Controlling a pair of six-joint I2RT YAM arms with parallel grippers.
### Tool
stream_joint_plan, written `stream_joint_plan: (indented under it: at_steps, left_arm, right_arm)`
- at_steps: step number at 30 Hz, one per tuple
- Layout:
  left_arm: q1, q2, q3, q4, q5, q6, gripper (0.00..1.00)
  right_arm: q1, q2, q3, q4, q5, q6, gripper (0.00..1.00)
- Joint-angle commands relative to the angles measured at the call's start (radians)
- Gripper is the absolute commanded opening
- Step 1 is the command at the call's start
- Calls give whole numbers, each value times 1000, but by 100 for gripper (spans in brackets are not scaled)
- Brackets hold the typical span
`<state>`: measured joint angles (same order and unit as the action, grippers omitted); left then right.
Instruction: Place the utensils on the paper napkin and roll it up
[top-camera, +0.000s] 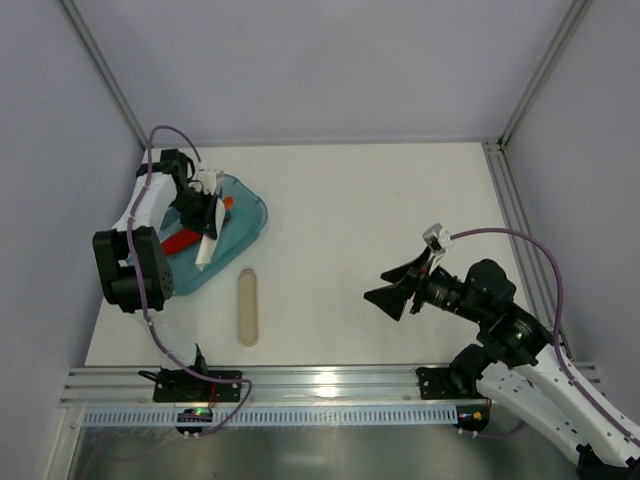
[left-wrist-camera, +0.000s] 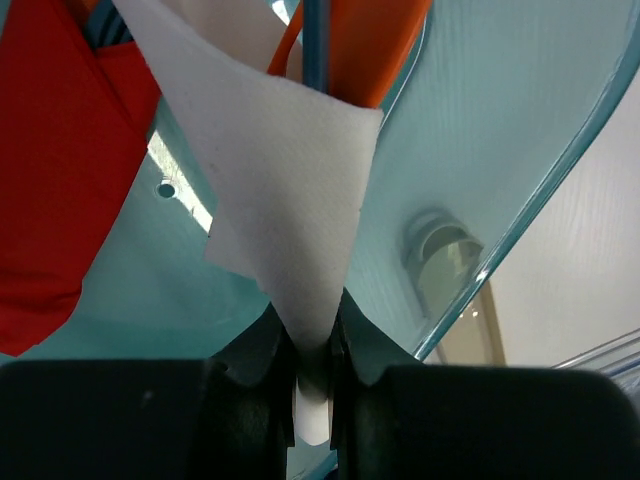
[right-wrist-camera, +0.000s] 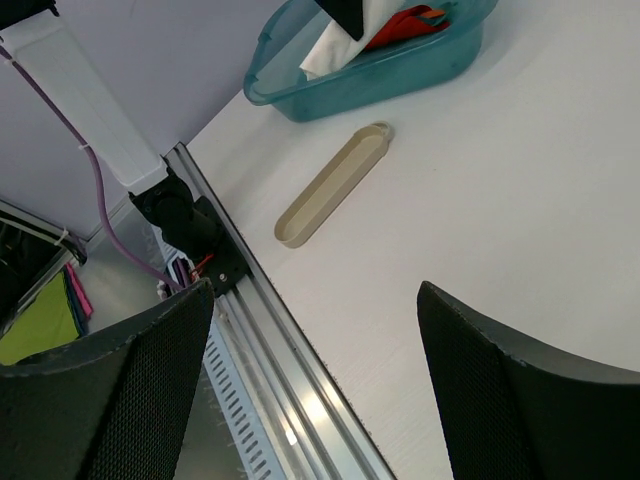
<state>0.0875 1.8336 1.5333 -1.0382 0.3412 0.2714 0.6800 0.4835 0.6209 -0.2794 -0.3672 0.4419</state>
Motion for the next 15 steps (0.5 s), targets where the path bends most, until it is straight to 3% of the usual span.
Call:
stream_joint_plan:
  at_steps: [1,15]
  left_arm:
    - [-2,-13,57,-65,-19,126,0]
    - [-52,62,51,-167,62,331,0]
  right_arm:
    - [-2,-3,-4,5,16,-35,83]
    - [-2,14,-18,49,-19,-42,83]
